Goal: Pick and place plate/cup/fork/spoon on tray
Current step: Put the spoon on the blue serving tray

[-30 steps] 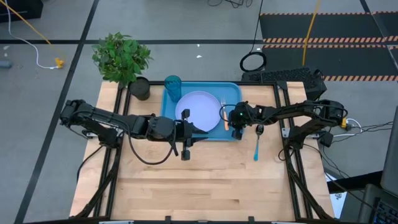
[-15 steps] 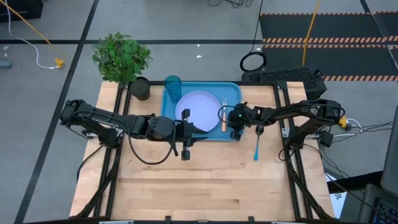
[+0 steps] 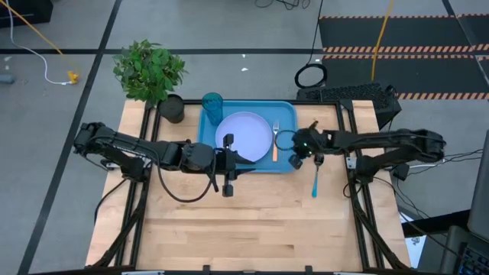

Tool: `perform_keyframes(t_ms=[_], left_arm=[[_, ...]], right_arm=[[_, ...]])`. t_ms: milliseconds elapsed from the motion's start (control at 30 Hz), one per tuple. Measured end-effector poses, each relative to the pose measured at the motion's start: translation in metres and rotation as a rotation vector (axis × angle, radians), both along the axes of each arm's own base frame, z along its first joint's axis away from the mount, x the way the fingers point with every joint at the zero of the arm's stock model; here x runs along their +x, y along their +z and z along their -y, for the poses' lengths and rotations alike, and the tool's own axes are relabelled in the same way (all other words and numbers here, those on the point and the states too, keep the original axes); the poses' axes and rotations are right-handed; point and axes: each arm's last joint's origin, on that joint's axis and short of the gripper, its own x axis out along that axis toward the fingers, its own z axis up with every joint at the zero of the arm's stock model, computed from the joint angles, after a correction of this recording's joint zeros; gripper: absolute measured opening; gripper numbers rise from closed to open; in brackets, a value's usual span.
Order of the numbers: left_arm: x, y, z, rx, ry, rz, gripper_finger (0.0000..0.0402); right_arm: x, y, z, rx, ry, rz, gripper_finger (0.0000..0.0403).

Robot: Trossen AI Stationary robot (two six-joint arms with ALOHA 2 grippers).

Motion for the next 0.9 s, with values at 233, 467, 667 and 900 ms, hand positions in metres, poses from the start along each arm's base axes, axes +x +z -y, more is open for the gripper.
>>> perform_keyframes(t_ms=[233,467,667,900], left_arm=[[0.000,0.000,0.000,0.000,0.000,0.000,0.0077],[0.000,0.000,0.000,-0.001,0.000,0.005,0.0077],[0.000,0.001,0.000,-0.001,0.000,0.006,0.0077],[0.000,0.001,0.000,0.021,-0.006,0.006,0.0077]], right_arm=[[-0.033,0.012,-0.041,0.093,-0.274,-0.114,0.0019],[-0.040,0.008,-0.069,0.187,-0.409,-0.131,0.0069],[-0.040,-0.003,-0.081,0.187,-0.478,-0.199,0.0113],[-0.044,-0.014,-0.084,0.134,-0.548,-0.305,0.0143]])
